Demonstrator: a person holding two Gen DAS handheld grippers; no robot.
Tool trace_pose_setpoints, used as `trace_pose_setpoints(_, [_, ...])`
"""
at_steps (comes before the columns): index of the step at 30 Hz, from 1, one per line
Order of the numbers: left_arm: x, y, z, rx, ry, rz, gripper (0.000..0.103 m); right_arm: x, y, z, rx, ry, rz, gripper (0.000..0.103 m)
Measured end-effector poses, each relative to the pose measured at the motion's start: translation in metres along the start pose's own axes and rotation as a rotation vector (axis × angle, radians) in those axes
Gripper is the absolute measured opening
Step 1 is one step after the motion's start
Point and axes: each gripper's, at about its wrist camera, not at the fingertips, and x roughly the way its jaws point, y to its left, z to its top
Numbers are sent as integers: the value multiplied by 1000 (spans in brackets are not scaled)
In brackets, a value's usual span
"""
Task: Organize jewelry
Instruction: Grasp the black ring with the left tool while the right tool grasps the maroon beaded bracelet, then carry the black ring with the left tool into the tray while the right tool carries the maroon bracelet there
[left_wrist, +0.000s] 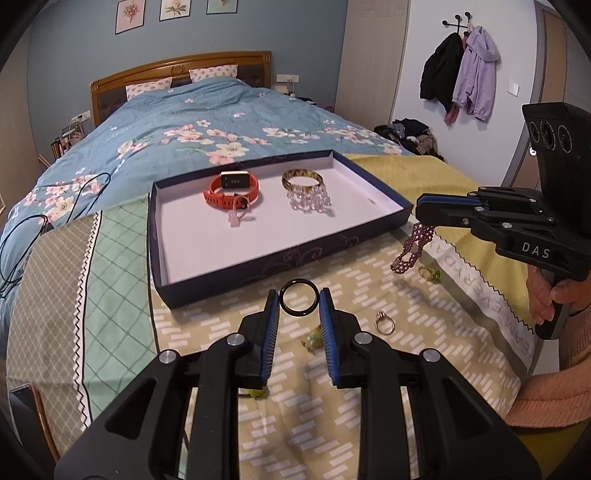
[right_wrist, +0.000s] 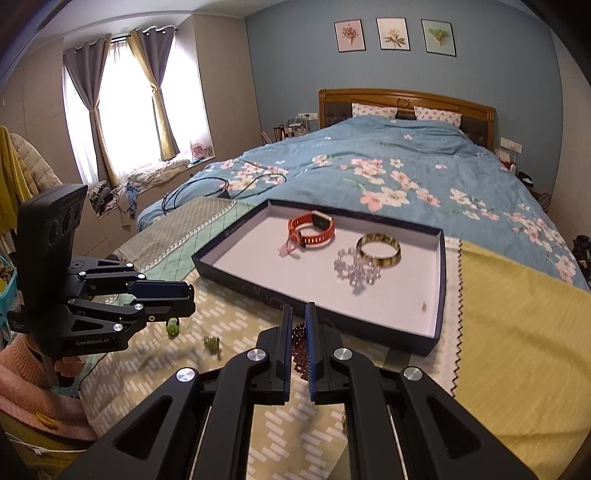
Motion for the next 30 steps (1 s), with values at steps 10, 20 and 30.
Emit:
trace_pose_setpoints(10, [-4,1,19,16,-44,23,22,-6,-5,18,-15,-50,-16,5])
trace_pose_setpoints(20, [3,4,37,30,-60,35,22,1,-10,36,-15,-75,-11,5])
trace_pose_setpoints(30, [17,13,52,23,-54,47,22,21,-20,52,12,-70,-12,5])
